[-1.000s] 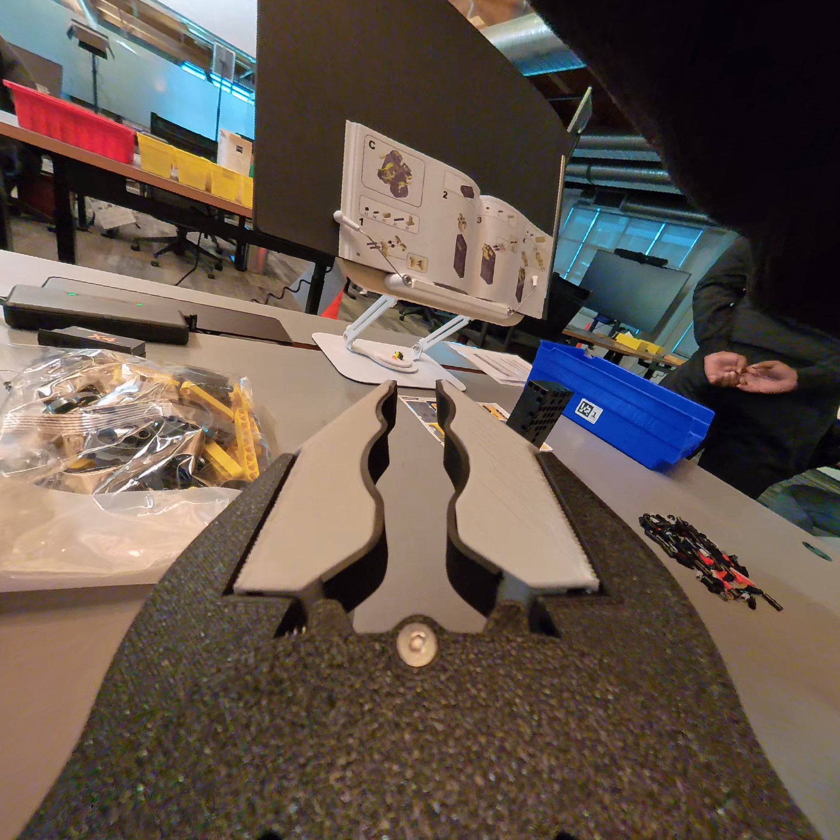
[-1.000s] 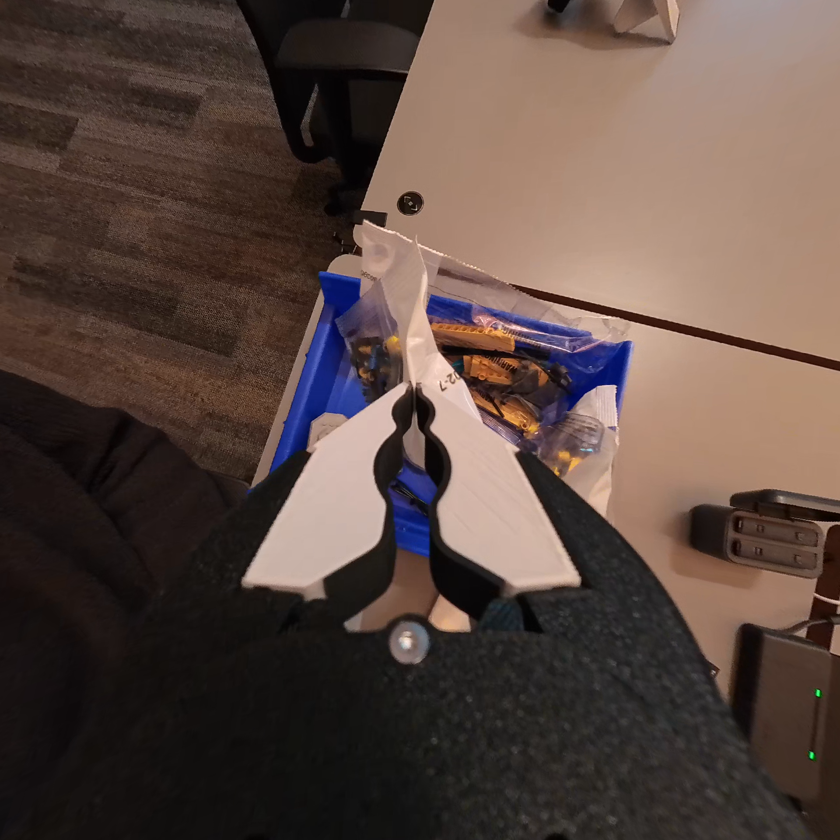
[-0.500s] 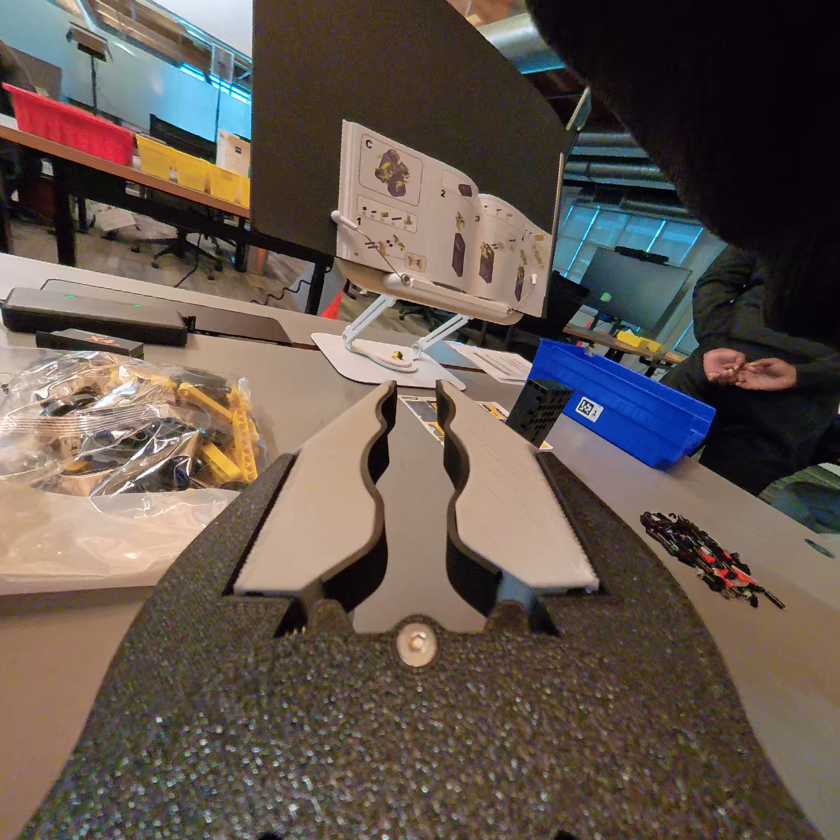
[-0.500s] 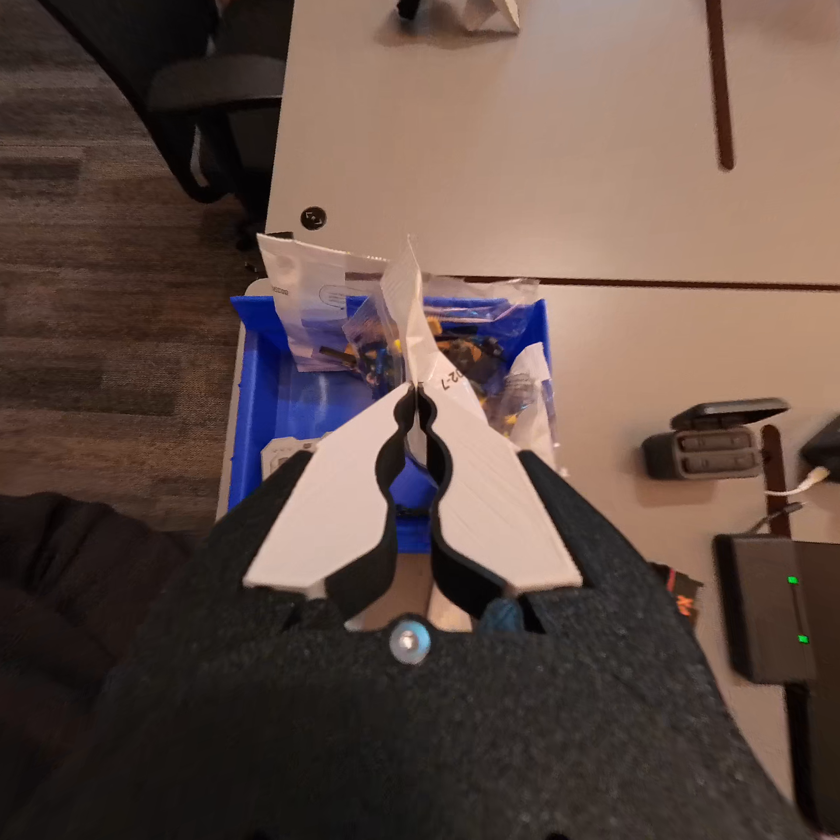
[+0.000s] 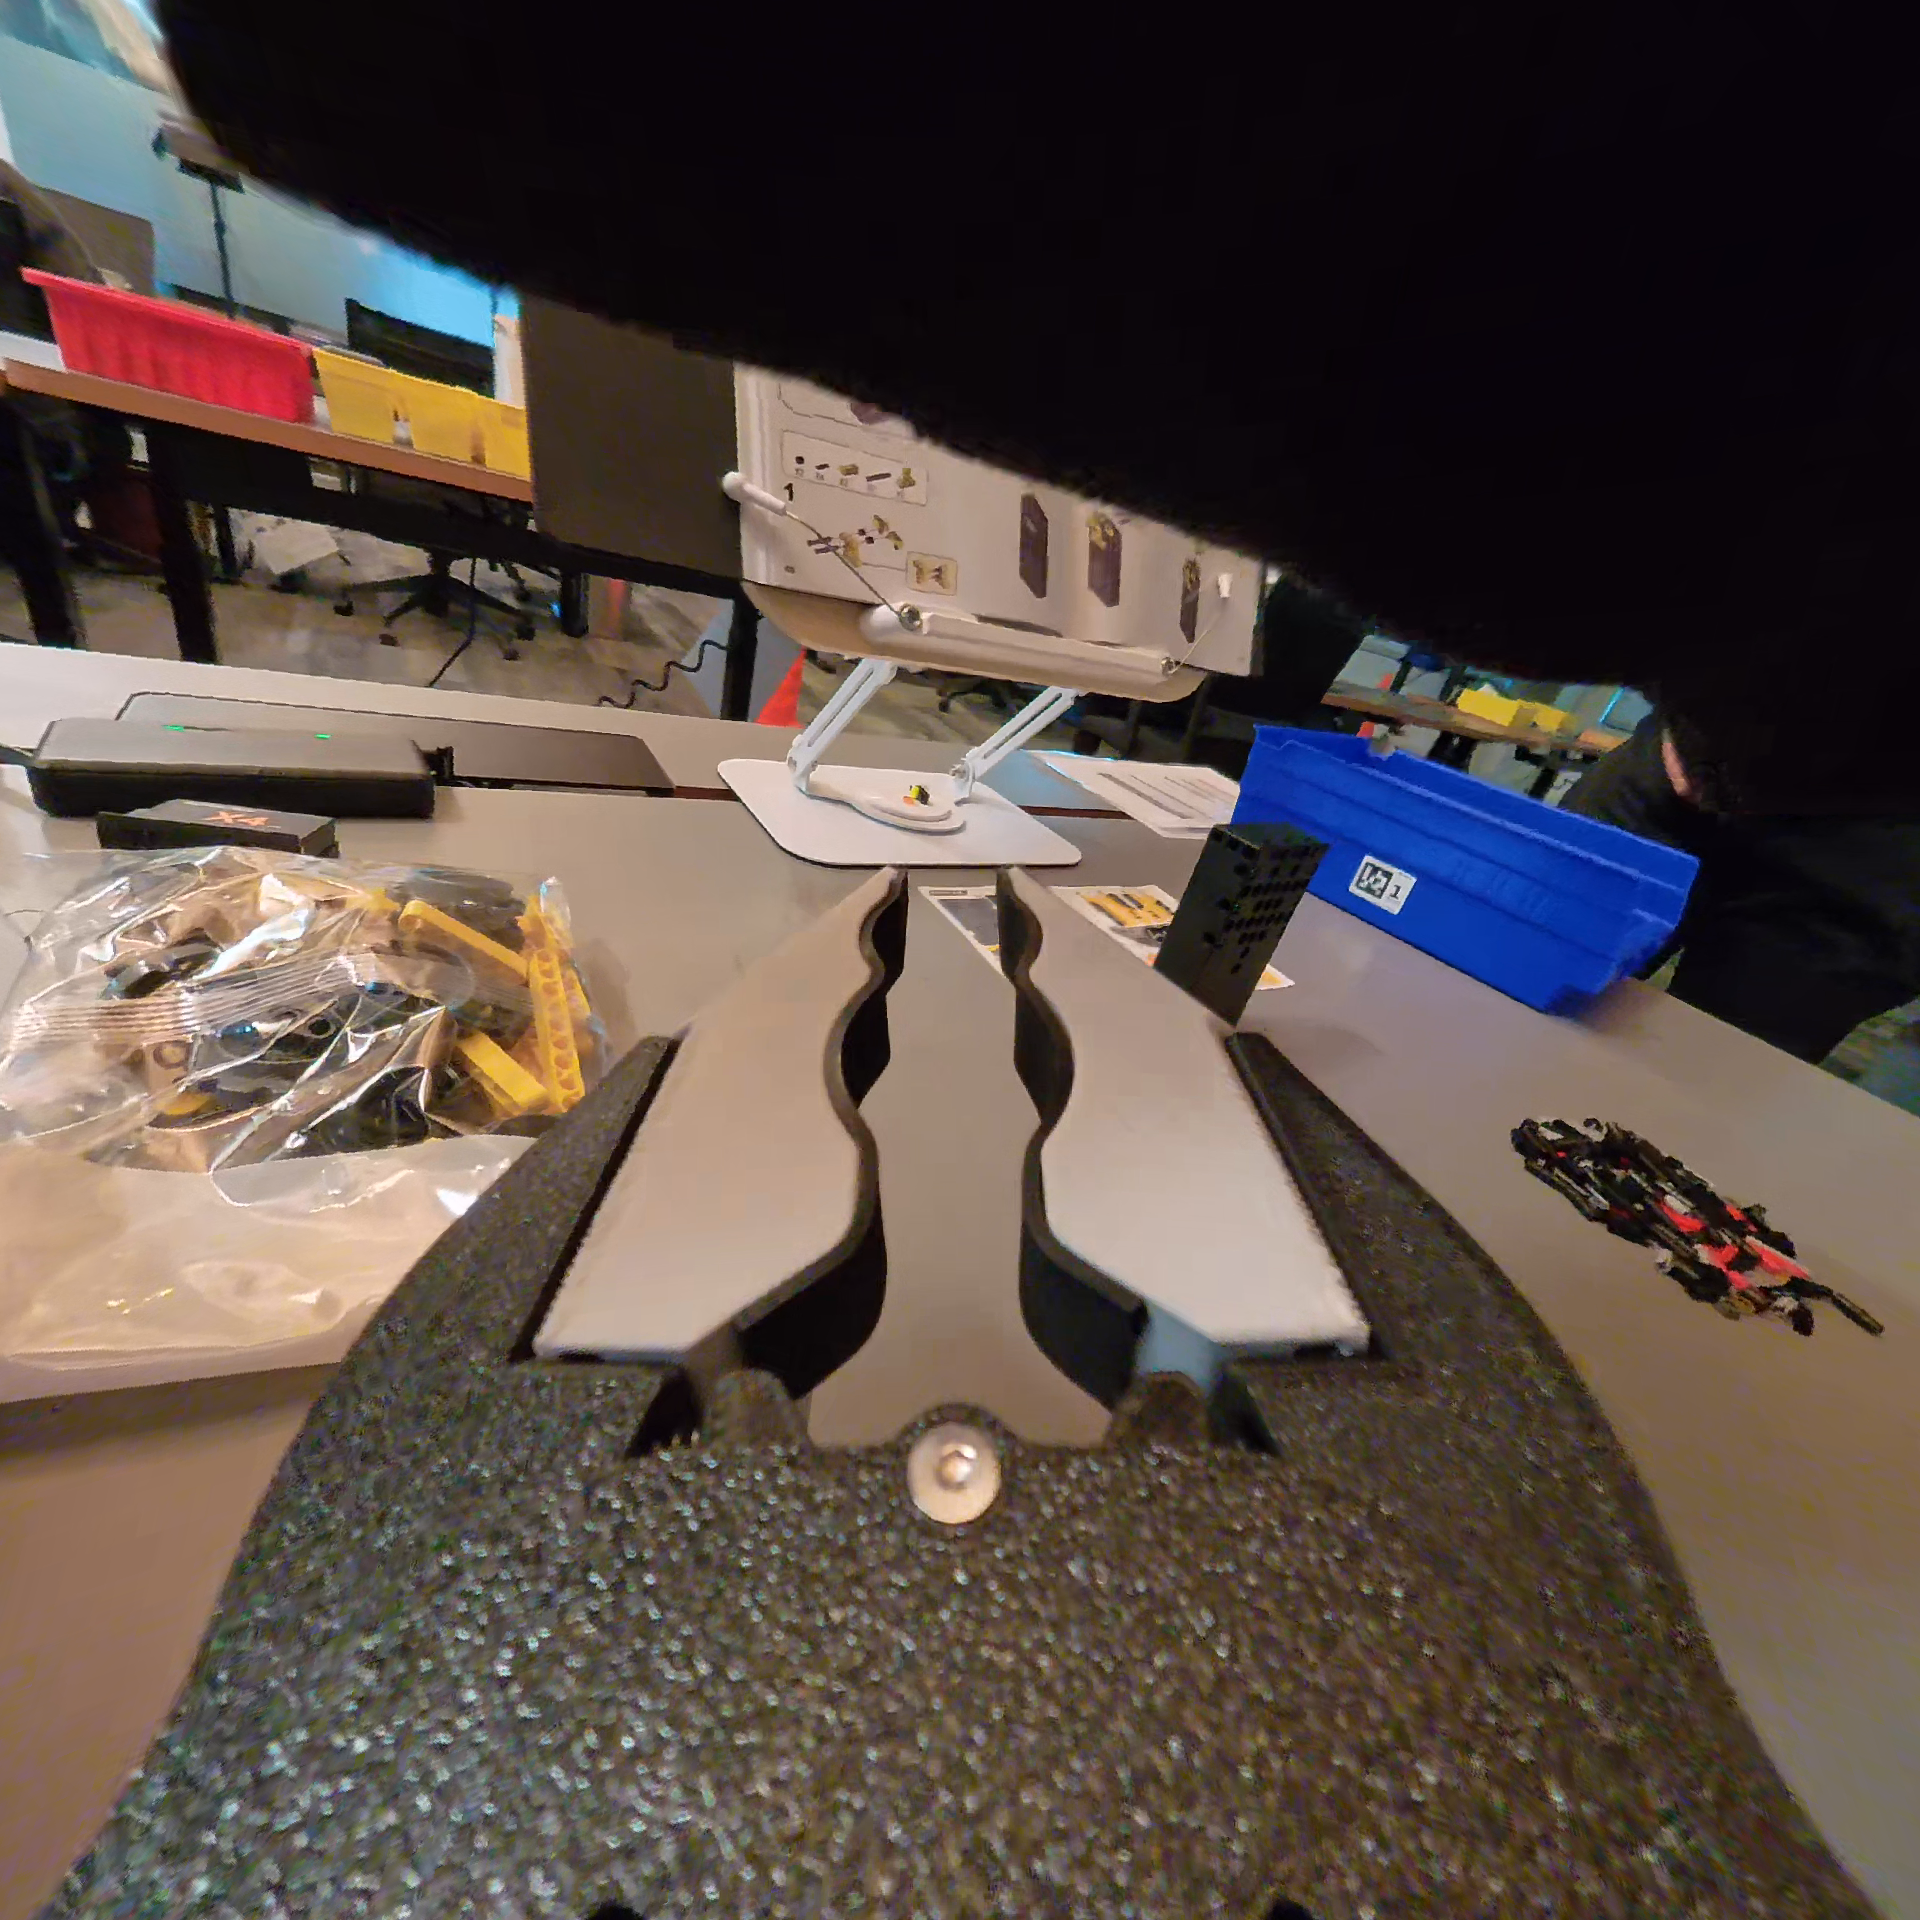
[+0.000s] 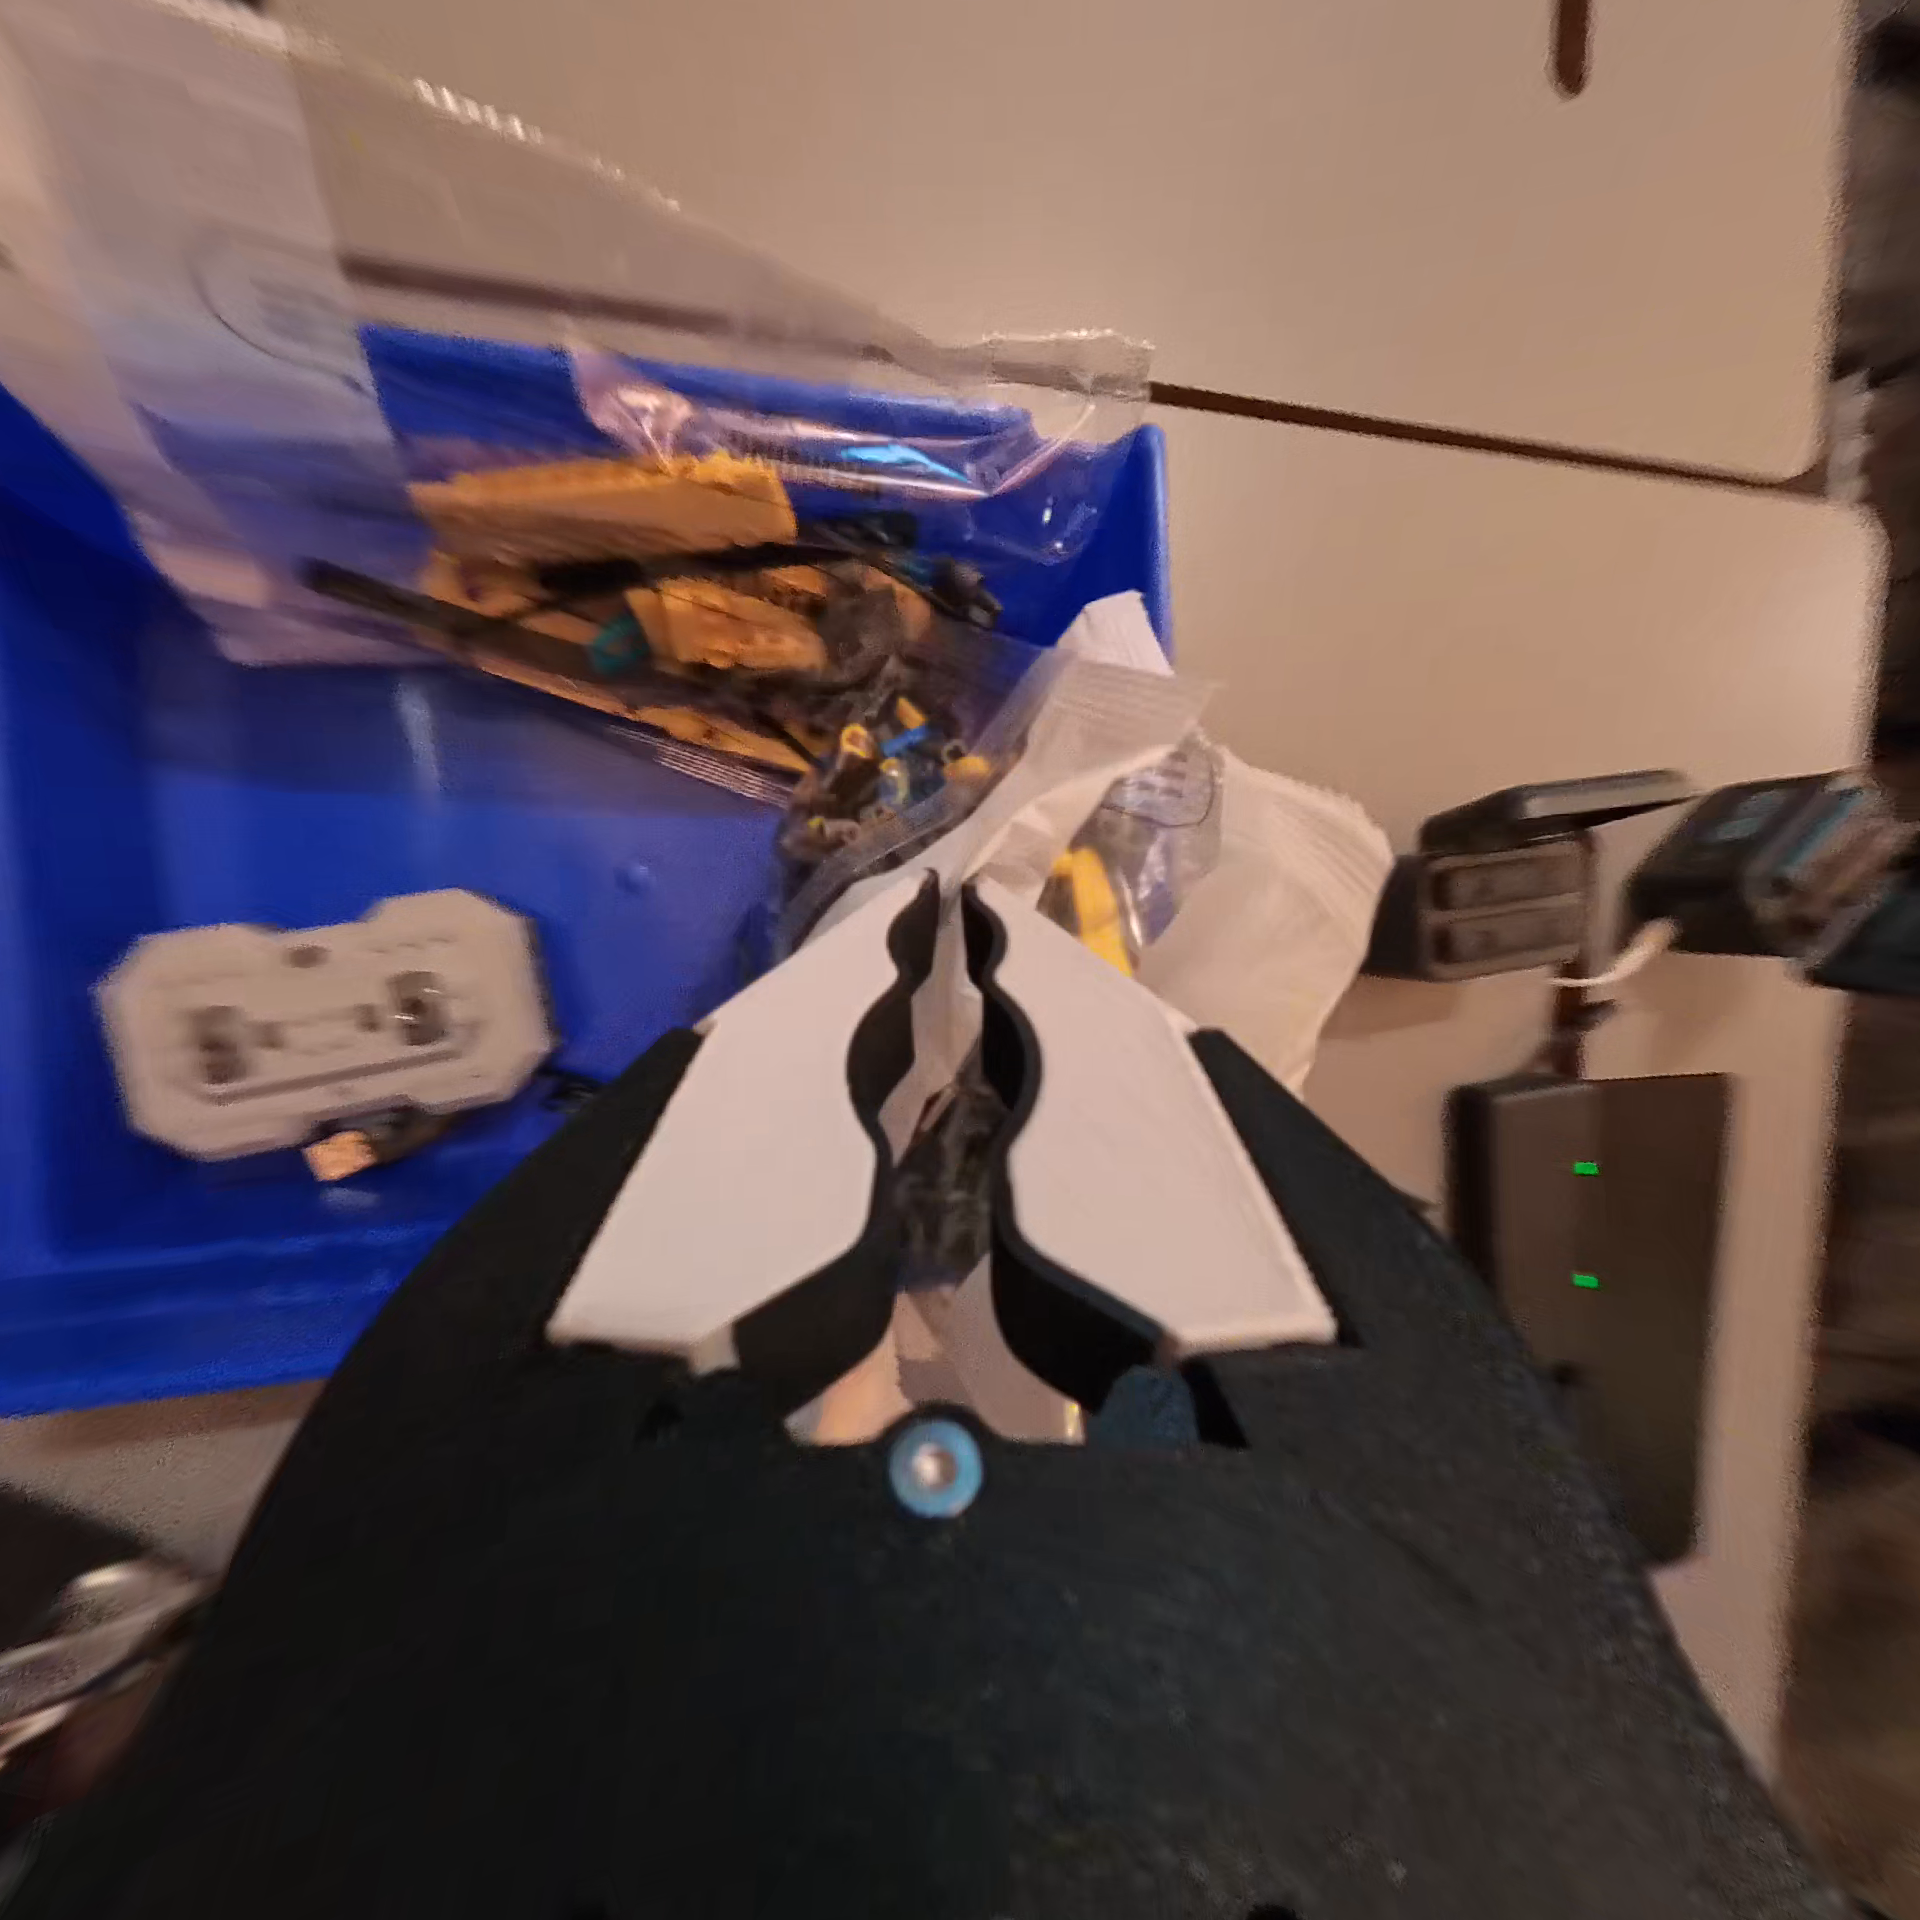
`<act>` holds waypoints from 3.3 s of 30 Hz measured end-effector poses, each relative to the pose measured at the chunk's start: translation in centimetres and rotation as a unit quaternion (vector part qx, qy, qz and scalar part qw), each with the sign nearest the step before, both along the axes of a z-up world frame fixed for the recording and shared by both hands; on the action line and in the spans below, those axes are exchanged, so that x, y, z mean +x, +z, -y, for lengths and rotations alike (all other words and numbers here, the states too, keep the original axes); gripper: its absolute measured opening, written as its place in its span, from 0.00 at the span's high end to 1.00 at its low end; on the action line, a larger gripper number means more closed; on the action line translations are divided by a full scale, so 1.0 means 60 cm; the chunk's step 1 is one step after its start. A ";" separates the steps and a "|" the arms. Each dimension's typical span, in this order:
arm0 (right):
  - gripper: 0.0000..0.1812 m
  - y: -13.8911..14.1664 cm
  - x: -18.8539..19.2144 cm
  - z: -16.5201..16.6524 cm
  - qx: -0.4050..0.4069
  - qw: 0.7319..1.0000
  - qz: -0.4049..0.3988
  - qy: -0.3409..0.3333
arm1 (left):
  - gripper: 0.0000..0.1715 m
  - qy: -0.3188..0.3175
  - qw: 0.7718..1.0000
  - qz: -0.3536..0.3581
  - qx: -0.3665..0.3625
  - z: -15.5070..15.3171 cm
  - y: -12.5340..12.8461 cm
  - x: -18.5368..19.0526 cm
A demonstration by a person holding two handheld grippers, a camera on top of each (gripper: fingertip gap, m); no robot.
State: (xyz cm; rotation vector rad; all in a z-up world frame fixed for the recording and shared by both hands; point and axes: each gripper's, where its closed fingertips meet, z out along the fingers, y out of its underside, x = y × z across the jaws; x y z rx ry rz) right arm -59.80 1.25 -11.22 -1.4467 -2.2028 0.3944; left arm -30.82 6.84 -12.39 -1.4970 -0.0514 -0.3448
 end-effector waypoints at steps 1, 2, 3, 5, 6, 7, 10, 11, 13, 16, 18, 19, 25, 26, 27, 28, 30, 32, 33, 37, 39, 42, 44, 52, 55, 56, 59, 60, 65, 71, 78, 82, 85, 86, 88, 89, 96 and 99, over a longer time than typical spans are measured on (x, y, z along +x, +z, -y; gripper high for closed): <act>0.98 -0.003 -0.001 -0.001 0.032 0.999 -0.003 0.010 | 0.91 0.000 1.000 -0.005 0.000 0.000 -0.001 0.002; 0.98 -0.006 0.000 -0.001 0.059 0.998 -0.004 0.018 | 0.91 -0.002 1.000 -0.008 -0.002 -0.001 -0.002 0.005; 0.98 -0.007 0.002 0.000 0.081 0.996 -0.005 0.026 | 0.91 -0.003 1.000 -0.011 -0.004 -0.002 -0.003 0.006; 0.98 -0.011 0.006 0.003 0.109 0.993 -0.004 0.038 | 0.91 -0.003 1.000 -0.013 -0.007 -0.003 -0.005 0.007; 0.98 -0.012 0.008 0.004 0.121 0.992 -0.005 0.044 | 0.91 -0.003 1.000 -0.014 -0.008 -0.004 -0.005 0.007; 0.98 -0.014 0.008 0.004 0.131 0.990 -0.007 0.050 | 0.91 -0.002 1.000 -0.015 -0.008 -0.004 -0.005 0.007; 0.98 -0.023 0.013 0.007 0.141 0.988 0.000 0.060 | 0.91 -0.002 1.000 -0.020 -0.011 -0.006 -0.007 0.010; 0.98 -0.026 0.015 0.009 0.137 0.989 0.002 0.062 | 0.91 -0.002 1.000 -0.022 -0.011 -0.006 -0.008 0.011; 0.98 -0.033 0.018 0.012 0.128 0.989 0.008 0.069 | 0.91 -0.003 1.000 -0.024 -0.012 -0.006 -0.008 0.013; 0.97 -0.032 0.021 0.012 0.113 0.991 0.006 0.065 | 0.91 -0.008 1.000 -0.020 -0.013 -0.007 -0.009 0.016; 0.97 -0.027 0.023 0.013 0.100 0.993 0.000 0.061 | 0.91 -0.010 1.000 -0.017 -0.013 -0.006 -0.008 0.016; 0.97 -0.025 0.023 0.013 0.094 0.994 -0.004 0.060 | 0.91 -0.010 1.000 -0.016 -0.012 -0.006 -0.008 0.016; 0.97 -0.022 0.026 0.012 0.078 0.995 -0.010 0.062 | 0.91 -0.012 1.000 -0.007 -0.011 -0.005 -0.007 0.014; 0.97 -0.023 0.026 0.011 0.081 0.995 -0.010 0.064 | 0.91 -0.012 1.000 -0.007 -0.011 -0.005 -0.007 0.014; 0.97 -0.023 0.026 0.012 0.084 0.994 -0.010 0.065 | 0.91 -0.013 1.000 -0.006 -0.011 -0.005 -0.007 0.014; 0.97 -0.023 0.026 0.012 0.087 0.994 -0.010 0.066 | 0.91 -0.013 1.000 -0.006 -0.011 -0.005 -0.007 0.014; 0.97 -0.022 0.026 0.014 0.091 0.993 -0.012 0.068 | 0.91 -0.013 1.000 -0.005 -0.010 -0.005 -0.007 0.013; 0.97 -0.021 0.027 0.016 0.092 0.993 -0.015 0.069 | 0.91 -0.013 1.000 -0.004 -0.010 -0.005 -0.007 0.013; 0.97 -0.021 0.027 0.016 0.092 0.993 -0.015 0.069 | 0.91 -0.013 1.000 -0.004 -0.010 -0.005 -0.007 0.013; 0.96 -0.014 0.028 0.020 0.086 0.993 -0.033 0.073 | 0.91 -0.014 1.000 -0.002 -0.010 -0.005 -0.007 0.013; 0.95 0.001 0.027 0.024 0.080 0.992 -0.063 0.070 | 0.91 -0.016 1.000 0.002 -0.010 -0.004 -0.007 0.013; 0.90 0.046 0.029 0.021 0.076 0.986 -0.139 0.054 | 0.91 -0.016 1.000 0.006 -0.010 -0.004 -0.007 0.012; 0.89 0.078 0.039 0.015 0.064 0.981 -0.180 0.042 | 0.91 -0.017 1.000 0.008 -0.009 -0.004 -0.006 0.011; 0.86 0.162 0.184 -0.040 -0.093 0.946 -0.305 -0.054 | 0.91 -0.013 1.000 0.008 -0.009 -0.003 -0.007 0.007; 0.86 0.168 0.292 -0.090 -0.133 0.901 -0.393 -0.125 | 0.91 -0.011 1.000 0.010 -0.007 -0.001 -0.006 0.006; 0.86 0.159 0.330 -0.106 -0.129 0.888 -0.418 -0.144 | 0.91 -0.010 1.000 0.010 -0.007 0.000 -0.006 0.005; 0.86 0.099 0.432 -0.150 -0.071 0.869 -0.446 -0.201 | 0.91 -0.006 1.000 0.015 -0.003 0.001 -0.005 0.002; 0.86 0.074 0.460 -0.163 -0.045 0.869 -0.443 -0.216 | 0.91 -0.005 1.000 0.017 -0.003 0.001 -0.005 0.001; 0.86 -0.021 0.531 -0.210 -0.021 0.857 -0.440 -0.268 | 0.91 -0.002 1.000 0.017 -0.009 -0.002 -0.009 -0.001; 0.86 -0.081 0.521 -0.223 -0.108 0.864 -0.417 -0.260 | 0.91 -0.001 1.000 -0.006 -0.021 -0.008 -0.016 0.008; 0.86 -0.099 0.522 -0.227 -0.177 0.853 -0.412 -0.268 | 0.91 -0.020 0.998 -0.020 -0.054 -0.028 -0.032 0.021; 0.86 -0.112 0.513 -0.222 -0.180 0.865 -0.387 -0.264 | 0.91 -0.038 0.996 -0.036 -0.073 -0.036 -0.042 0.035; 0.86 -0.115 0.512 -0.223 -0.189 0.865 -0.382 -0.265 | 0.91 -0.040 0.996 -0.044 -0.073 -0.036 -0.042 0.038; 0.86 -0.115 0.513 -0.224 -0.194 0.863 -0.383 -0.266 | 0.91 -0.040 0.996 -0.043 -0.073 -0.036 -0.043 0.038; 0.86 -0.115 0.513 -0.226 -0.207 0.859 -0.382 -0.269 | 0.91 -0.040 0.996 -0.038 -0.071 -0.036 -0.042 0.036; 0.86 -0.115 0.514 -0.227 -0.213 0.858 -0.382 -0.270 | 0.91 -0.040 0.996 -0.035 -0.070 -0.036 -0.041 0.035; 0.86 -0.120 0.509 -0.222 -0.217 0.864 -0.370 -0.262 | 0.91 -0.040 0.996 -0.033 -0.069 -0.036 -0.041 0.034; 0.86 -0.123 0.506 -0.219 -0.224 0.865 -0.365 -0.261 | 0.91 -0.040 0.996 -0.030 -0.072 -0.038 -0.043 0.033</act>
